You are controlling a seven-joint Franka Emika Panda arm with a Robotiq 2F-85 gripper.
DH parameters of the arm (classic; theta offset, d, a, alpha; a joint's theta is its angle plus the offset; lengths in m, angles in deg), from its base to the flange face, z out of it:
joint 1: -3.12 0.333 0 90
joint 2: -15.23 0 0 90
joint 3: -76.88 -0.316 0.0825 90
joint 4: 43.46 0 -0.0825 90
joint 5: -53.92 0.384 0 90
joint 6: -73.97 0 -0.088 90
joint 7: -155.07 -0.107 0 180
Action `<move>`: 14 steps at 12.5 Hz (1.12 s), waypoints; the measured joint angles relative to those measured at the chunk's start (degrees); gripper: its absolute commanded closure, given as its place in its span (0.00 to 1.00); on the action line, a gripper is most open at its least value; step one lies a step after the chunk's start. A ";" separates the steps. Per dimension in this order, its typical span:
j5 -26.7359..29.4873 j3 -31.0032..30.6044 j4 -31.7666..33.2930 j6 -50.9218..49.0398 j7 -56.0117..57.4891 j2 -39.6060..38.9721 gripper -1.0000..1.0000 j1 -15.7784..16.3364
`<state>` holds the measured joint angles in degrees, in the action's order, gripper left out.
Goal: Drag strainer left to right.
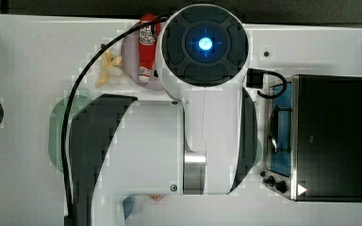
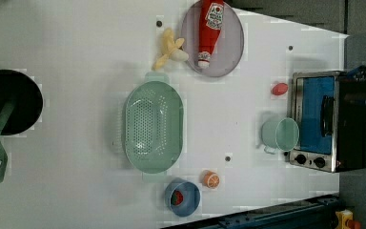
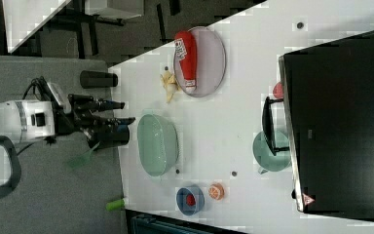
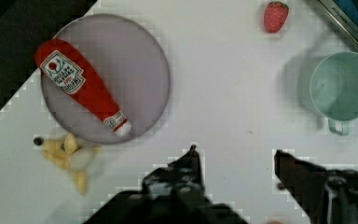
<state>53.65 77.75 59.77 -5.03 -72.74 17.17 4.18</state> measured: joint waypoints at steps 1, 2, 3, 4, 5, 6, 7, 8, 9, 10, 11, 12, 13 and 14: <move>-0.83 0.76 6.49 -4.44 -0.14 5.67 0.27 0.43; -1.36 1.31 11.58 -7.80 -0.19 12.09 0.17 0.13; -1.02 2.11 14.60 -9.46 -0.23 17.70 0.06 -0.16; -0.80 2.81 15.50 -10.25 -0.26 22.47 0.00 -0.24; -0.85 2.70 15.39 -10.33 -0.10 26.36 0.00 -0.48; -2.20 2.03 14.49 -9.71 -0.06 28.89 0.00 -0.85; -2.51 1.25 13.48 -9.74 -0.06 30.01 0.00 -0.84; -2.42 0.40 12.70 -9.44 -0.15 29.93 0.00 -0.54; -1.66 -1.32 12.59 -7.80 -0.20 29.12 0.00 -0.70; -1.25 -3.61 13.15 -5.69 -1.12 27.75 0.00 -0.79; -1.37 -6.06 13.60 -4.74 -2.73 25.59 0.00 -0.61; -1.32 -9.11 13.82 -4.34 -4.88 22.72 0.00 -0.83; -1.00 -11.67 14.49 -3.06 -7.97 19.58 0.00 -0.34; -0.62 -14.18 15.50 -0.77 -11.48 16.30 0.00 0.33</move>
<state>53.04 63.57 75.27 -5.80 -84.22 33.47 4.50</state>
